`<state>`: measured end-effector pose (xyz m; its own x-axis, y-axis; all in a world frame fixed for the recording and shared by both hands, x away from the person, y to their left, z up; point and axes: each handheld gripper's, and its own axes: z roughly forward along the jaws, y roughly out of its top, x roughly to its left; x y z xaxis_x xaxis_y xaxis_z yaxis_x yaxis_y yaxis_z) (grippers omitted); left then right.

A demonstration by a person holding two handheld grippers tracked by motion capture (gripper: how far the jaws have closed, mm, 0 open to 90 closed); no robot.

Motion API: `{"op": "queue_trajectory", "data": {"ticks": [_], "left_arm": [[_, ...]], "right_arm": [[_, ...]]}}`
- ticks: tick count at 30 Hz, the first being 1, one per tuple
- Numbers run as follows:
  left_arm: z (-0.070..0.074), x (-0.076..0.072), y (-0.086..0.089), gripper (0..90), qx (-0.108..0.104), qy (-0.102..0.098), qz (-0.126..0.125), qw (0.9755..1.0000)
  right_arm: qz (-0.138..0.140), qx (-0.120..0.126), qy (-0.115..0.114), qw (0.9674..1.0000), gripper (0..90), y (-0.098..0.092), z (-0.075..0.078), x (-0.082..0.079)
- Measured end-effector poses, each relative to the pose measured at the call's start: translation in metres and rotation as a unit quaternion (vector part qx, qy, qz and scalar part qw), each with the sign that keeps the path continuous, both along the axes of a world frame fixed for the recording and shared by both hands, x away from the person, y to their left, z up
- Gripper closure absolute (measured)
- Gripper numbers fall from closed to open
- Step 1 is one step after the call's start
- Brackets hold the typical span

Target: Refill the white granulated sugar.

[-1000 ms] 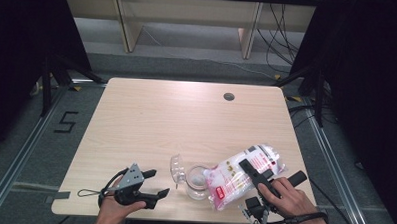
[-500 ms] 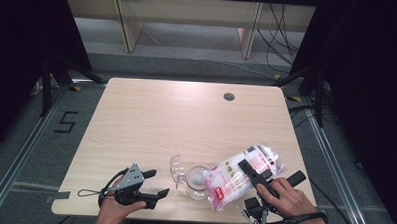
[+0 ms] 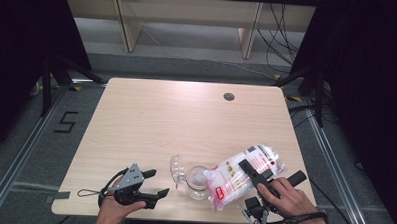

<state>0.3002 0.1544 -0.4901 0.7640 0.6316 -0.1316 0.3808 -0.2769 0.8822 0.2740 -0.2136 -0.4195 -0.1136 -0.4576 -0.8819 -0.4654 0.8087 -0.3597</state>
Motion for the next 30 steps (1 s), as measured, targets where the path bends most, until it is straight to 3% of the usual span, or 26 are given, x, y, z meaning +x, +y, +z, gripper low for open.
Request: {"op": "queue_trajectory", "data": {"ticks": [24, 25, 30], "left_arm": [[0.0002, 0.0004, 0.0001, 21.6, 0.000, -0.003, -0.001, 1.0000], [0.0002, 0.0003, 0.0002, 21.6, 0.000, -0.004, -0.001, 1.0000], [0.0001, 0.0002, -0.0002, 21.6, -0.002, -0.003, -0.001, 1.0000]], "right_arm": [[0.002, -0.008, 0.006, 0.9999, 56.5, 0.0016, 0.0005, -0.0011], [-0.004, 0.001, 0.007, 1.0000, 56.5, 0.0005, -0.0012, -0.0019], [0.005, -0.011, 0.006, 0.9999, 57.0, 0.0020, -0.0005, -0.0006]]}}
